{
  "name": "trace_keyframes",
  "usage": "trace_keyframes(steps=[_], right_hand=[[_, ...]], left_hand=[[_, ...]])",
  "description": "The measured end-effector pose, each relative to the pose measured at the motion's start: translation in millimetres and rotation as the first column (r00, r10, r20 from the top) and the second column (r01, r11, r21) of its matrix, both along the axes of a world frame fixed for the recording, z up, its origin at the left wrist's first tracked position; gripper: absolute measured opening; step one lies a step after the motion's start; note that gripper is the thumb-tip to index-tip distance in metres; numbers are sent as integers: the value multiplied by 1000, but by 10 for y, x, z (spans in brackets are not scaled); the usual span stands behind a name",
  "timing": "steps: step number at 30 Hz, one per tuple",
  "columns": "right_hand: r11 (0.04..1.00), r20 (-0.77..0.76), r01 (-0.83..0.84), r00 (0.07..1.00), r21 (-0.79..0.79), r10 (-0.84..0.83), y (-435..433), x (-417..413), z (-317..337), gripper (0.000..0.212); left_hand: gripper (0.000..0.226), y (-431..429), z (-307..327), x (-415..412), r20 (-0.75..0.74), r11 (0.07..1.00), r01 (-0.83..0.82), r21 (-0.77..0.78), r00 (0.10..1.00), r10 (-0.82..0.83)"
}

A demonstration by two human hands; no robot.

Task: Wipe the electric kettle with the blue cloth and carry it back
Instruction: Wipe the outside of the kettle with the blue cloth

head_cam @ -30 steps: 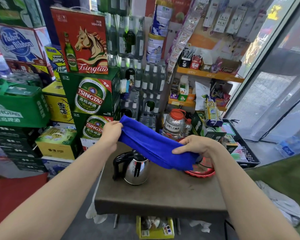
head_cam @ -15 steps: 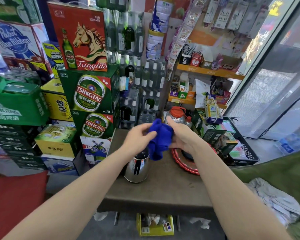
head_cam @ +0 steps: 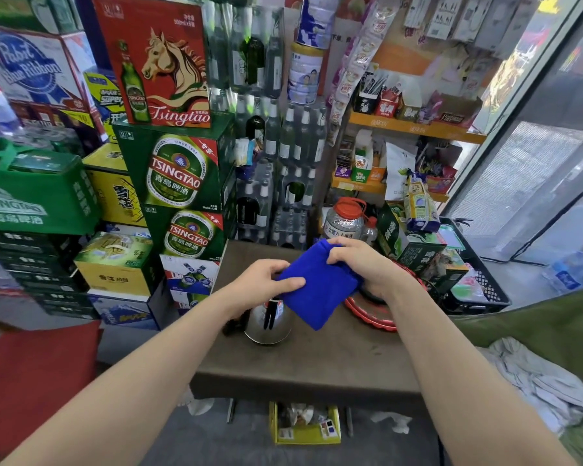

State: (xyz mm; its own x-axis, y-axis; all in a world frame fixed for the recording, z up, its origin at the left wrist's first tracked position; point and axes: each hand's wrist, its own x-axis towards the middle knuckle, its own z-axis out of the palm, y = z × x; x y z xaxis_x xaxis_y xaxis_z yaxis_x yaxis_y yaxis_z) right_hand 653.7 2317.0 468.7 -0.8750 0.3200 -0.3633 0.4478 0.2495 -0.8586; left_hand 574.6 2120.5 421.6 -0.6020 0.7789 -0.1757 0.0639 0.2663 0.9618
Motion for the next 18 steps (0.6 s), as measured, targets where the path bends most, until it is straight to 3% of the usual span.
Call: trace_keyframes(steps=[2, 3, 4, 7, 10, 12, 14, 16, 18], right_hand=[[903, -55, 5, 998, 430, 21, -8, -8, -107, 46], [856, -99, -10, 993, 517, 72, -48, 9, -159, 52], [869, -114, -63, 984, 490, 135, -111, 38, -210, 53], [931, -7, -304, 950, 200, 311, -337, 128, -607, 61], [971, -53, -238, 970, 2, 238, -515, 251, -1169, 57], [975, -4, -82, 997, -207, 82, -572, 349, -1546, 44], [944, 102, 85, 993, -319, -55, -614, 436, -1824, 38], [942, 146, 207, 974, -265, -173, -602, 457, -2016, 40], [951, 86, 278, 959, -138, -269, -570, 388, -2086, 43]], left_hand=[[27, 20, -97, 23, 64, 991, -129, 30, 990, 127], [26, 31, -159, 36, 99, 984, -173, 35, 981, 168], [26, 38, -216, 51, 121, 982, -187, 34, 976, 182], [26, 14, -409, 131, 219, 987, -160, 11, 964, 154], [27, -41, -709, 190, 258, 985, -150, -83, 952, 167], [26, -116, -959, 207, 15, 957, -149, -250, 987, 158], [28, -241, -1161, 181, -254, 896, -289, -338, 944, 209], [44, -382, -1336, 50, -456, 838, -446, -314, 845, 279], [65, -485, -1509, -218, -549, 798, -500, -337, 793, 265]])
